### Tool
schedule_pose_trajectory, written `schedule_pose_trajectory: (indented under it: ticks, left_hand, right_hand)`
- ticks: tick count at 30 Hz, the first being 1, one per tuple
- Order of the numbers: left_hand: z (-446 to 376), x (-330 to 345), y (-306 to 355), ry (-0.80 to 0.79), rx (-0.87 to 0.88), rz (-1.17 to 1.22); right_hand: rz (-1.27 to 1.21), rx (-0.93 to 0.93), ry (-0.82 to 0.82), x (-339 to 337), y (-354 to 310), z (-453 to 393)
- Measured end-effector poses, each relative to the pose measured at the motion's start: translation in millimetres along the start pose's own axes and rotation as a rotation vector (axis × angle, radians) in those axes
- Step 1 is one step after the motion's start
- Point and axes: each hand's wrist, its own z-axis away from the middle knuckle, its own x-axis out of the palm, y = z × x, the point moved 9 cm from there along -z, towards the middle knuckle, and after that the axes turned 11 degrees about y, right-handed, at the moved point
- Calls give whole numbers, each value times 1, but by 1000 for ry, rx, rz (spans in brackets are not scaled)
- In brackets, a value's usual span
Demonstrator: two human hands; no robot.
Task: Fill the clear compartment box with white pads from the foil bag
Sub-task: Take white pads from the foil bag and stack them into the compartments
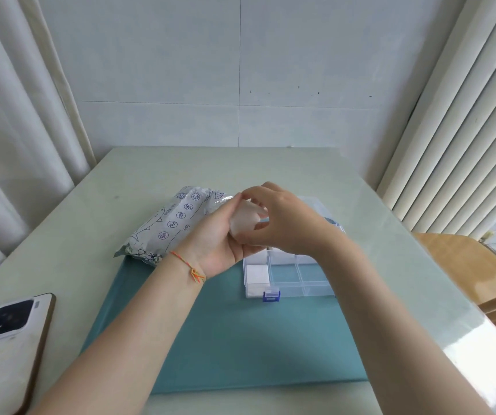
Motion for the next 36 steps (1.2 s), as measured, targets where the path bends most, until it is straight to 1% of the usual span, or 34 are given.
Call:
schedule_pose_trajectory:
  ticks: [4, 8, 11, 13, 17, 22, 28, 31, 34, 36]
  left_hand:
    - [-4, -3, -2, -8, -13, 18]
    - [-3, -3, 0, -21, -13, 21]
    - [-4, -4, -2, -22, -46, 35]
    - [-3, -4, -5, -26, -77, 18]
    - [-2, -1, -6, -58, -84, -51]
    - [1, 0, -11, -39, -59, -181]
    - [-4, -10, -6, 41, -40, -44]
    - [-7, -16, -5, 78, -30, -85]
    - [-7, -13, -6, 28, -40, -96]
    - [-7, -11, -8, -18, -63, -70]
  right_hand:
    - [-49, 26, -4, -3, 4, -1]
    - [-118, 54, -43, -6, 9, 0]
    - [-135, 71, -63, -8, 11, 1]
    - [-130, 80, -72, -7, 12, 1]
    - [-118, 93, -80, -5, 11, 2]
    - [-38, 46, -51, 4, 5, 2]
    - [-125, 38, -81, -1, 2, 2]
    - [-128, 41, -108, -3, 3, 2]
    - [-156, 54, -136, 2, 3, 4]
    - [-115, 29, -133, 6, 1, 5]
